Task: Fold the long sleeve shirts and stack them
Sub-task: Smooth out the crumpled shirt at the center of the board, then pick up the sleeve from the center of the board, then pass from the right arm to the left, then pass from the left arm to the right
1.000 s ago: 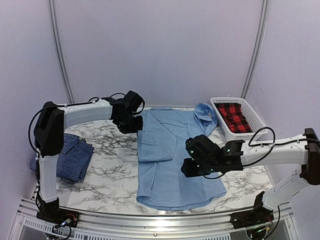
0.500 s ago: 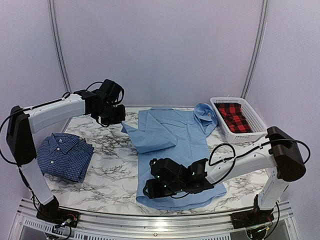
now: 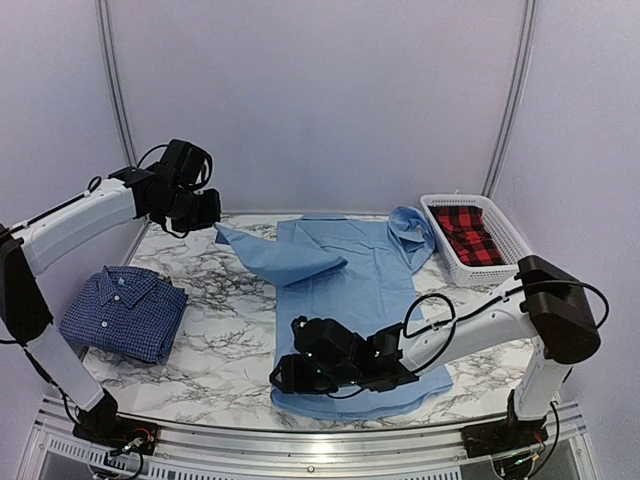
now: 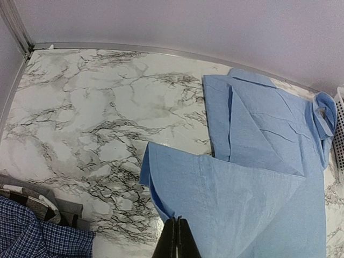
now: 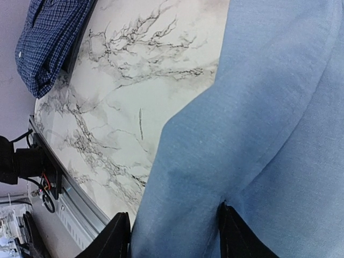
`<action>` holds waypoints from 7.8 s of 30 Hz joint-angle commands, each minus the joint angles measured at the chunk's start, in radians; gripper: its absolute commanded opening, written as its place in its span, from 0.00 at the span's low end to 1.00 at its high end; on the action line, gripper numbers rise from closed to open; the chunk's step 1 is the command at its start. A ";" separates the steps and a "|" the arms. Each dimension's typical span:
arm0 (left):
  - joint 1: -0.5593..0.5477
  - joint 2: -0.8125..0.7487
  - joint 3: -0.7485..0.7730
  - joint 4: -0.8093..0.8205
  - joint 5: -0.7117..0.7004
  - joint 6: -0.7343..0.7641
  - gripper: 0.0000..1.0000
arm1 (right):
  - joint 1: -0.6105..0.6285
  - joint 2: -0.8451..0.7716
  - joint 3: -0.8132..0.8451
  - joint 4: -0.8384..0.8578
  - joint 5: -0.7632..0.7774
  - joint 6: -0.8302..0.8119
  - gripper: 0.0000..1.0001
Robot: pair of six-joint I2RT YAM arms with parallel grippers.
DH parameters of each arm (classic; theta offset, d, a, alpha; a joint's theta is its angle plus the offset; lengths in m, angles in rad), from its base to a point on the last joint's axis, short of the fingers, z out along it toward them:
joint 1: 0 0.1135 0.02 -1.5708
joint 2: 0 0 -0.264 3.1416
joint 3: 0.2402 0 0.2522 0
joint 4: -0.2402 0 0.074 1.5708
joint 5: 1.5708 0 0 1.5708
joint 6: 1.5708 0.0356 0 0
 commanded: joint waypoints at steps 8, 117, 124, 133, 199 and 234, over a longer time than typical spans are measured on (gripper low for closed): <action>0.095 -0.122 -0.033 -0.081 -0.023 0.061 0.00 | 0.081 0.129 0.279 -0.313 0.151 -0.036 0.22; -0.098 -0.542 -0.746 0.070 0.103 -0.218 0.56 | 0.081 0.369 0.680 -0.561 0.299 -0.724 0.49; -0.084 -0.540 -0.741 0.071 0.115 -0.211 0.56 | 0.081 0.413 0.721 -0.575 0.349 -0.764 0.48; -0.074 -0.536 -0.743 0.071 0.127 -0.208 0.55 | 0.056 0.482 0.795 -0.589 0.377 -0.782 0.40; -0.043 -0.524 -1.011 0.588 0.441 -0.767 0.63 | -0.023 0.438 0.965 -0.659 0.160 -0.708 0.00; -0.076 -0.345 -0.882 0.605 0.499 -0.792 0.00 | 0.087 0.345 0.627 -0.266 0.588 -0.904 0.75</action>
